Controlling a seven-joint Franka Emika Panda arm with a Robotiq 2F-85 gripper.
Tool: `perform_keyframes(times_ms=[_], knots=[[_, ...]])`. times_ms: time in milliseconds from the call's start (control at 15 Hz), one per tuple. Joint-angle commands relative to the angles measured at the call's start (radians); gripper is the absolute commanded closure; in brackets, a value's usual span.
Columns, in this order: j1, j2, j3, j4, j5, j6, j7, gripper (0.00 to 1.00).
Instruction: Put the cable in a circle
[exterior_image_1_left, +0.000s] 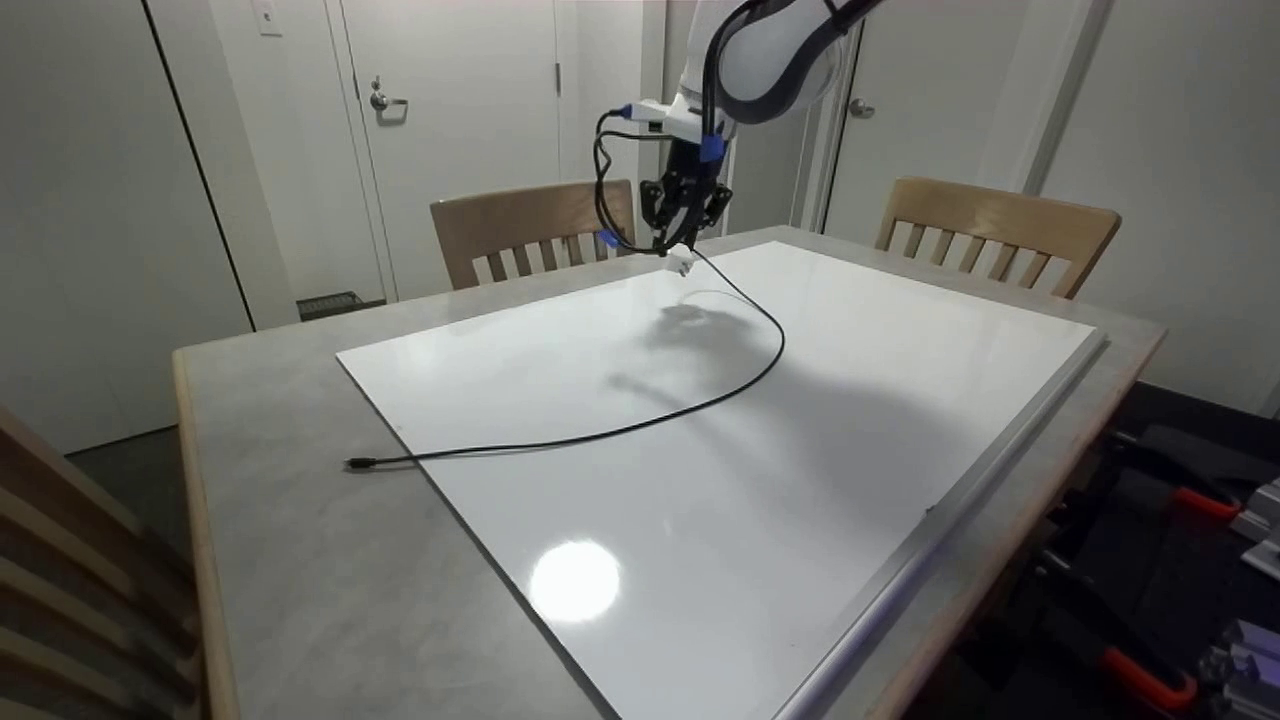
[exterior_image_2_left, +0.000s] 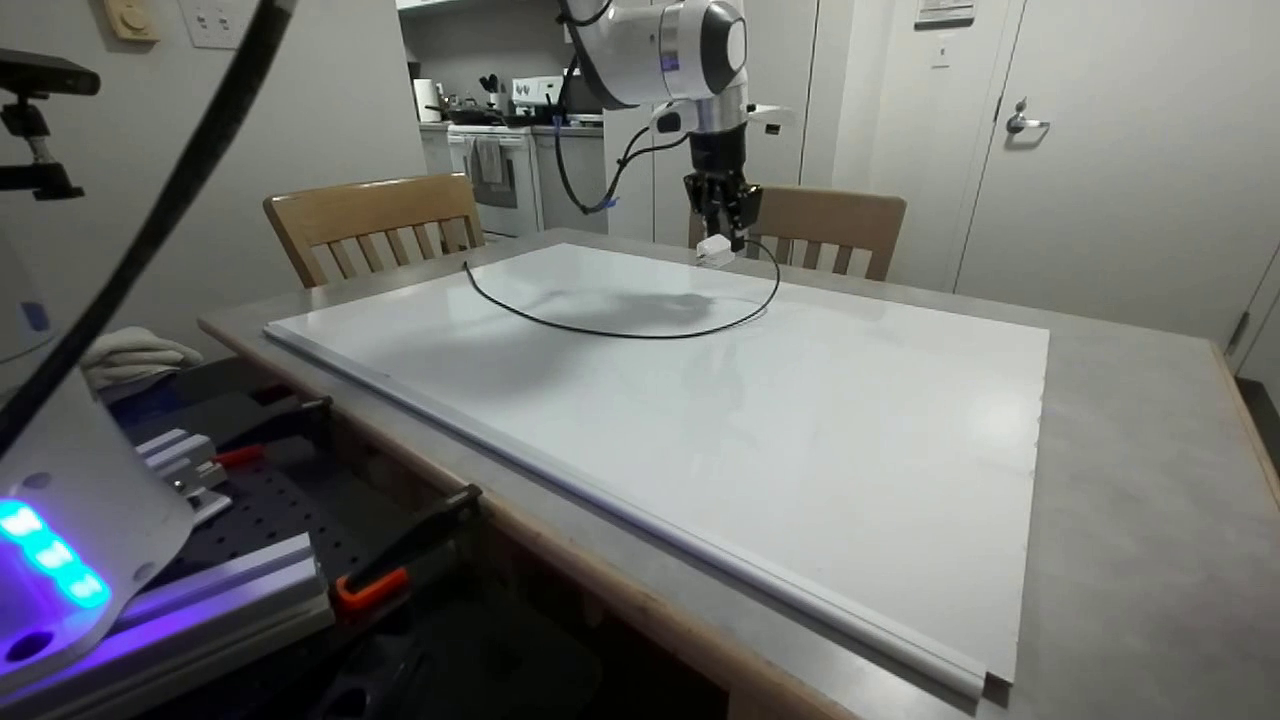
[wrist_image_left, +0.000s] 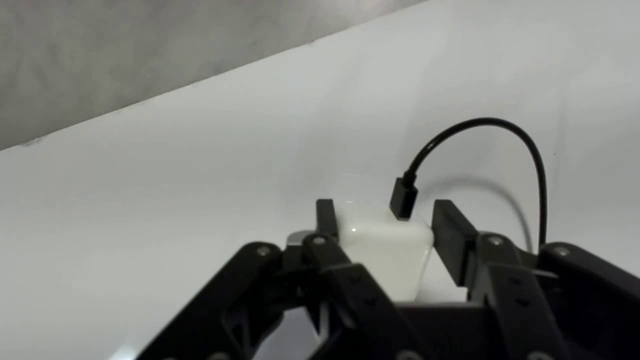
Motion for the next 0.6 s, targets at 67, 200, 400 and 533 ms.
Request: perform_keyframes(times_ms=[67,200,400,533], knots=[[-0.129,0.066,0.212,-0.002,-0.249,-0.041,-0.091,0.74],[-0.241,0.127,0.399,-0.048,-0.485,-0.115,-0.008,0.74],[-0.079,0.023,0.176,-0.037,-0.261,-0.014,-0.039,0.49],[-0.075,0.024,0.166,-0.035,-0.261,-0.013,-0.039,0.49]])
